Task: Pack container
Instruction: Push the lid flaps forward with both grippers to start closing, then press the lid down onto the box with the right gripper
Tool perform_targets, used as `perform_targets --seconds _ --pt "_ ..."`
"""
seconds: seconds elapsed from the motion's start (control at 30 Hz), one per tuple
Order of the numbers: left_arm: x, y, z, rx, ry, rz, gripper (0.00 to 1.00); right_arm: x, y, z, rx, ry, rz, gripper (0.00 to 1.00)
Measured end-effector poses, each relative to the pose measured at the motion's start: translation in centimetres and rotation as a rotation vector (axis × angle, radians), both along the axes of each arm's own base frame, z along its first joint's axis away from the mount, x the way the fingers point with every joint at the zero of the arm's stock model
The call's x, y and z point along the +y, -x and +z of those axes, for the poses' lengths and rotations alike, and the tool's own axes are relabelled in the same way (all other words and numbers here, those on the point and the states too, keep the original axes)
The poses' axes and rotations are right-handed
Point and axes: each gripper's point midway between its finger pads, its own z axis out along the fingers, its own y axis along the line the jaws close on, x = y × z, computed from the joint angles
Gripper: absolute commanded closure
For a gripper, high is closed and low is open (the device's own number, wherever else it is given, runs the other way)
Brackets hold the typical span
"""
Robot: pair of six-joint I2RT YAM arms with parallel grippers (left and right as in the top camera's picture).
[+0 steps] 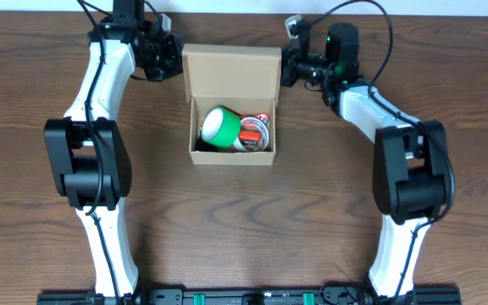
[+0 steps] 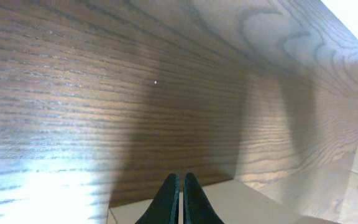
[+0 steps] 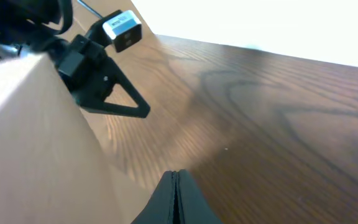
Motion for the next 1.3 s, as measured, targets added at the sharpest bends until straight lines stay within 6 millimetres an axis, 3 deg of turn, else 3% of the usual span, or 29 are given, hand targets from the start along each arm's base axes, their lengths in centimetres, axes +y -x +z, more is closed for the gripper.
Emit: perform_targets --seconds 0.5,0.7,0.97,1.3 --pt "2.1 2.3 1.8 0.073 -0.180 -0.017 0.95 -0.5 3.8 1.7 0.185 0.106 -0.031 0.99" --pt "3.3 3.9 3.1 0.137 -0.251 0.002 0.95 1.4 7.5 2.5 0.252 0.257 -0.079 0.99" --pt "4.9 6.2 3.5 0.234 -0.339 0.026 0.95 5.9 12.4 0.2 0.279 0.471 -0.073 0.99" --pt "5.3 6.7 3.3 0.256 -0.363 0.031 0.94 7.4 15.1 -1.5 0.285 0.597 -0.065 0.99"
